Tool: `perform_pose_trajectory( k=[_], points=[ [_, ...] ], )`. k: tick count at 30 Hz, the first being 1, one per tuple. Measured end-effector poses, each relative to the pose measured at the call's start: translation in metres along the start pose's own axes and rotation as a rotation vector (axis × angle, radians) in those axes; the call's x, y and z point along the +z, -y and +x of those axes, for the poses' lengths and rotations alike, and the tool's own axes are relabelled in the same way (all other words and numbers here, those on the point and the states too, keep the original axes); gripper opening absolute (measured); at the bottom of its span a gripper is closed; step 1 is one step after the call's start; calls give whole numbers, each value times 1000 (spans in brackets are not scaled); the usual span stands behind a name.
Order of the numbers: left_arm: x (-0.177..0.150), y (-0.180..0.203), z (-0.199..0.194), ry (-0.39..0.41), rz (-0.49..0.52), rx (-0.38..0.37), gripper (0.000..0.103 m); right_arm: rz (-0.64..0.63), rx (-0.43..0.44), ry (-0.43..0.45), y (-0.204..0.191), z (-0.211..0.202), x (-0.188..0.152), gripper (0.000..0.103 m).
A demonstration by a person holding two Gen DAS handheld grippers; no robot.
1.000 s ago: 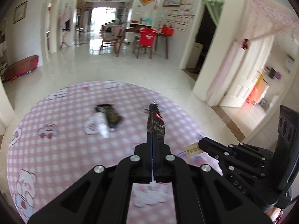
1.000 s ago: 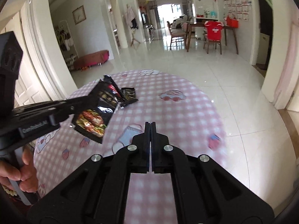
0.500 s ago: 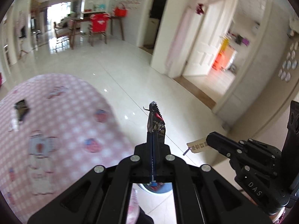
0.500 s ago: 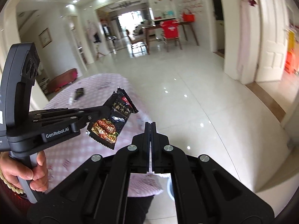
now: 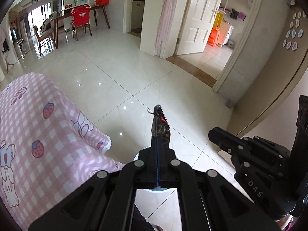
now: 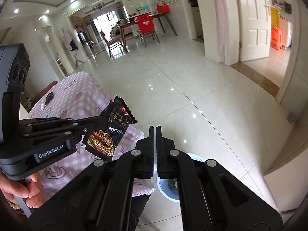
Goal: Collect trash
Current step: 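Open both tools over the bucket to drop the items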
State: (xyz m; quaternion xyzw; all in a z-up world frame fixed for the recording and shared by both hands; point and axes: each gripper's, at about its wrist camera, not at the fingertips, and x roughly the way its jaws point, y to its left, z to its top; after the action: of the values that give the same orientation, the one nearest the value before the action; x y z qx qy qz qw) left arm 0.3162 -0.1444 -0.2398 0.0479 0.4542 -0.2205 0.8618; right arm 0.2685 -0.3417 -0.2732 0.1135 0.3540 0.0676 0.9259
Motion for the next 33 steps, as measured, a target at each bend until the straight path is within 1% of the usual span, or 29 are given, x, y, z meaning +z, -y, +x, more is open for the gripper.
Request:
perform_pose_trajectory(
  k=[2, 3, 4, 5, 6, 7, 10, 13, 18, 22, 27, 28, 29, 30, 31, 32, 33],
  points=[
    [-1, 2, 2, -5, 13, 3, 1, 11, -18, 0, 5, -1, -2, 3],
    [-1, 5, 4, -8, 16, 3, 1, 20, -23, -1, 8, -1, -4, 5],
    [-1, 8, 7, -12, 21, 3, 1, 30, -25, 1, 13, -1, -4, 17],
    [-1, 11, 10, -16, 26, 1, 1, 43, -32, 9, 16, -4, -6, 43],
    [-1, 14, 12, -20, 31, 0, 1, 51, -44, 16, 19, -6, -7, 57],
    [-2, 16, 12, -23, 35, -1, 1, 59, -62, 33, 21, -8, -8, 62],
    [-3, 24, 18, -32, 49, -3, 1, 72, -76, 43, 30, -13, -10, 62],
    [-4, 27, 23, -43, 58, -9, 1, 79, -116, 64, 34, -17, -11, 62],
    [-3, 38, 29, -54, 77, -18, 1, 120, -164, 104, 48, -28, -12, 68],
    [0, 46, 33, -54, 89, -21, 1, 155, -178, 134, 55, -34, -12, 68],
    [6, 55, 31, -29, 93, -27, 2, 180, -190, 169, 63, -44, -12, 70],
    [7, 57, 31, -28, 92, -34, 4, 183, -191, 175, 64, -45, -11, 70],
    [8, 57, 30, -28, 89, -37, 8, 188, -193, 183, 65, -47, -12, 70],
    [9, 58, 30, -27, 88, -34, 31, 191, -194, 186, 65, -48, -12, 70],
    [10, 58, 28, -19, 87, -26, 58, 193, -194, 186, 65, -48, -12, 71],
    [9, 59, 25, -3, 87, -16, 63, 196, -193, 188, 65, -48, -12, 71],
    [10, 60, 21, 21, 94, -3, 64, 199, -193, 191, 65, -49, -12, 71]
  ],
)
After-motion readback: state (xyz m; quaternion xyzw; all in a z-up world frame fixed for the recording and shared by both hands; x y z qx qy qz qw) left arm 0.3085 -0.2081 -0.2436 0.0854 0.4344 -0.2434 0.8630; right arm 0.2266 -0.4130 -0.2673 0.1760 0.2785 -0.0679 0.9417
